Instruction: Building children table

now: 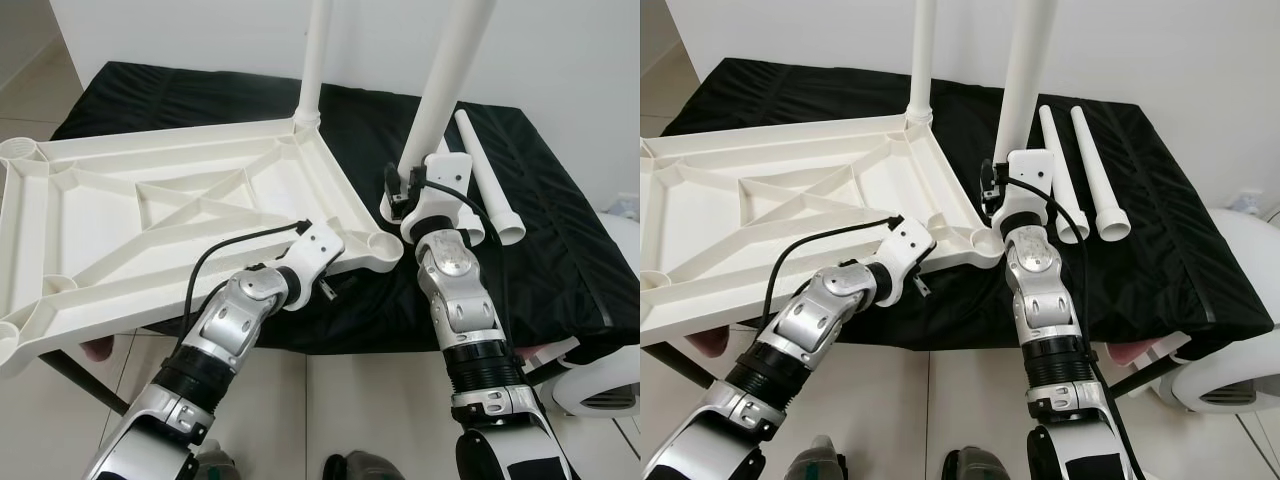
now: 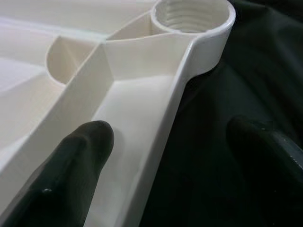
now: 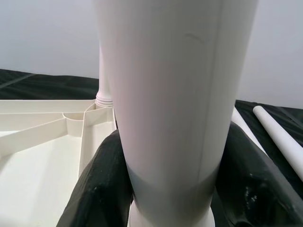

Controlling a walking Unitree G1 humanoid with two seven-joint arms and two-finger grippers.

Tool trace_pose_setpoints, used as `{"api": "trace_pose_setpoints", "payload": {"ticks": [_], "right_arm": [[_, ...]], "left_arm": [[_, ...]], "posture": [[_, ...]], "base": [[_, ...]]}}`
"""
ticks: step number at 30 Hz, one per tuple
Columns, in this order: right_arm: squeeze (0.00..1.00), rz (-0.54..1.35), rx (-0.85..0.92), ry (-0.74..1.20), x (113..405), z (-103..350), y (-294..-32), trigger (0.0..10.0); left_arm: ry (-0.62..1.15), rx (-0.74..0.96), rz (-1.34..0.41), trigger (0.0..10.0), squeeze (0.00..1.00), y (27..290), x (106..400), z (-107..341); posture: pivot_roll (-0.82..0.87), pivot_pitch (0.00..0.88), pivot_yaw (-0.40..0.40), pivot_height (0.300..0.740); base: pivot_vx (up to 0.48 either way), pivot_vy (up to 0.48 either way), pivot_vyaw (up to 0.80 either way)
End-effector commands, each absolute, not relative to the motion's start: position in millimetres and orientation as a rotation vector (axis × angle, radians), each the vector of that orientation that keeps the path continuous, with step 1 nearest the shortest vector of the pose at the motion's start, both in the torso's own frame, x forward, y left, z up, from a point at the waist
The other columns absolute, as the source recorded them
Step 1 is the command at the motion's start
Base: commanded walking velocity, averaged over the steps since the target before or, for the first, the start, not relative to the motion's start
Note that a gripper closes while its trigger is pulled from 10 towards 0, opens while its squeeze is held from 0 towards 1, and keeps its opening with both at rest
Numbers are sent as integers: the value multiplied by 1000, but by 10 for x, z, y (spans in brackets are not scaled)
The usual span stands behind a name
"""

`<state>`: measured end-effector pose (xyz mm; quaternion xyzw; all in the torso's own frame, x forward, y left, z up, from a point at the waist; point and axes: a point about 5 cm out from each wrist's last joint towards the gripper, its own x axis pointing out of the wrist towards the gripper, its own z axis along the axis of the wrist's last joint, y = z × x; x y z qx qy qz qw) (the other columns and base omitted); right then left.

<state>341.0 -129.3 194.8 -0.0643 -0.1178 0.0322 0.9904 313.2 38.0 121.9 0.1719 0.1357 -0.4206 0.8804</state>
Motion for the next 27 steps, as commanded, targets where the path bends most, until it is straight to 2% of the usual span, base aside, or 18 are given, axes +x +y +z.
{"api": "trace_pose_setpoints", "payload": {"ticks": [1, 14, 15, 16, 17, 18, 19, 27], "right_arm": [[0, 57, -144, -227, 3406, 1937, -1310, 10000], [0, 48, -151, -215, 3381, 1905, -1321, 10000], [0, 49, -151, -215, 3382, 1905, -1318, 10000], [0, 49, -153, -215, 3383, 1906, -1317, 10000], [0, 49, -153, -214, 3382, 1905, -1315, 10000], [0, 49, -153, -214, 3382, 1905, -1315, 10000], [0, 48, -154, -214, 3381, 1905, -1315, 10000], [0, 45, -157, -208, 3378, 1897, -1322, 10000]], "left_arm": [[311, 381, -793, 10000, 0, 393, 3175, 1162], [407, 378, -773, 10000, 0, 387, 3277, 1139], [408, 381, -784, 9412, 0, 381, 3283, 1144], [409, 377, -796, 6588, 0, 377, 3286, 1150], [402, 386, -807, 1529, 0, 375, 3288, 1160], [402, 386, -807, 1529, 0, 375, 3288, 1160], [397, 393, -814, 0, 0, 372, 3291, 1165], [373, 404, -865, 0, 0, 347, 3281, 1214]], "posture": [[33, 10, -63, 740], [25, 27, -60, 740], [24, 27, -59, 740], [24, 27, -59, 740], [22, 27, -58, 740], [22, 27, -58, 740], [22, 27, -58, 740], [22, 27, -56, 740]], "base": [[0, 0, 0], [0, 0, 0], [0, 0, 0], [0, 0, 0], [0, 0, 0], [0, 0, 0], [0, 0, 0], [0, 0, 0]]}}
